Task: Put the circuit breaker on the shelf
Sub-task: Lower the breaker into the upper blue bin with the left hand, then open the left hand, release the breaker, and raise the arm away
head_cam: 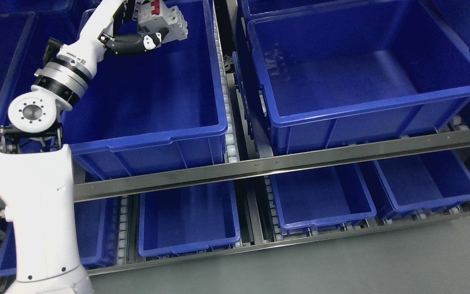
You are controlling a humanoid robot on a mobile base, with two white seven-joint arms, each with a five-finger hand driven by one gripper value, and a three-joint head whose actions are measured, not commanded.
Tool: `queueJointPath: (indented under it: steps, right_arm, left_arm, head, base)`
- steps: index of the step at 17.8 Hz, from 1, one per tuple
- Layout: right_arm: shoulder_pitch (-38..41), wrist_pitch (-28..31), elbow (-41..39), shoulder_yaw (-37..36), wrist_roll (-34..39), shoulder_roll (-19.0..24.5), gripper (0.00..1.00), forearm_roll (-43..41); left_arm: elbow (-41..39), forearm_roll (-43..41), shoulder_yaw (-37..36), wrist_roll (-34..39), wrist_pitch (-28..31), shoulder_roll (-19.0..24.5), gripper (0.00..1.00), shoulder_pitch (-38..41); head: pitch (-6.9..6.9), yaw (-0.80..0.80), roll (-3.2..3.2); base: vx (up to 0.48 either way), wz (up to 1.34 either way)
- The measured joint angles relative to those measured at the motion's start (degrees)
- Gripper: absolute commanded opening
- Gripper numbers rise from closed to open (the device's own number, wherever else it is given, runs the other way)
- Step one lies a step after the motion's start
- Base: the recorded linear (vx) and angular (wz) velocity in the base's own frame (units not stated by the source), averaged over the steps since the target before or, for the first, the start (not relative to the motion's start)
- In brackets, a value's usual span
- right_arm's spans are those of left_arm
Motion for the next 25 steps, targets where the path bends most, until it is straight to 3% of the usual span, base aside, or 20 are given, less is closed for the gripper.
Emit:
queueJointPath:
  steps: [5, 14, 16, 25]
  right_arm:
    - [0.0, 0.0, 0.0, 0.0, 0.0, 0.0, 1.00, 0.0]
    - [0.0, 0.0, 0.0, 0.0, 0.0, 0.0, 1.00, 0.0]
    - [0.0, 0.0, 0.0, 0.0, 0.0, 0.0, 1.00, 0.0]
    - [0.0, 0.0, 0.0, 0.0, 0.0, 0.0, 1.00, 0.0]
  left_arm:
    - [10.8, -6.5, -3.1, -0.9, -1.0, 3.4, 0.14, -3.0]
    - [26.1, -12.7, -7.8, -0.6, -3.4, 5.7, 0.18, -4.6]
    - [28.5, -13.2, -8.9, -0.5, -3.5, 5.9, 0.38, -4.8]
    - [35.3, -13.9, -11.6, 1.6, -3.5, 6.6, 0.79, -6.8]
  head:
    - [0.00, 0.00, 0.00]
    - [0.00, 0.00, 0.00]
    - [0.00, 0.00, 0.00]
    - [0.00, 0.00, 0.00]
  base:
    - [0.174, -0.12]
    - [0.094, -0.05]
    - [0.013, 0.00]
    - [0.000, 0.00]
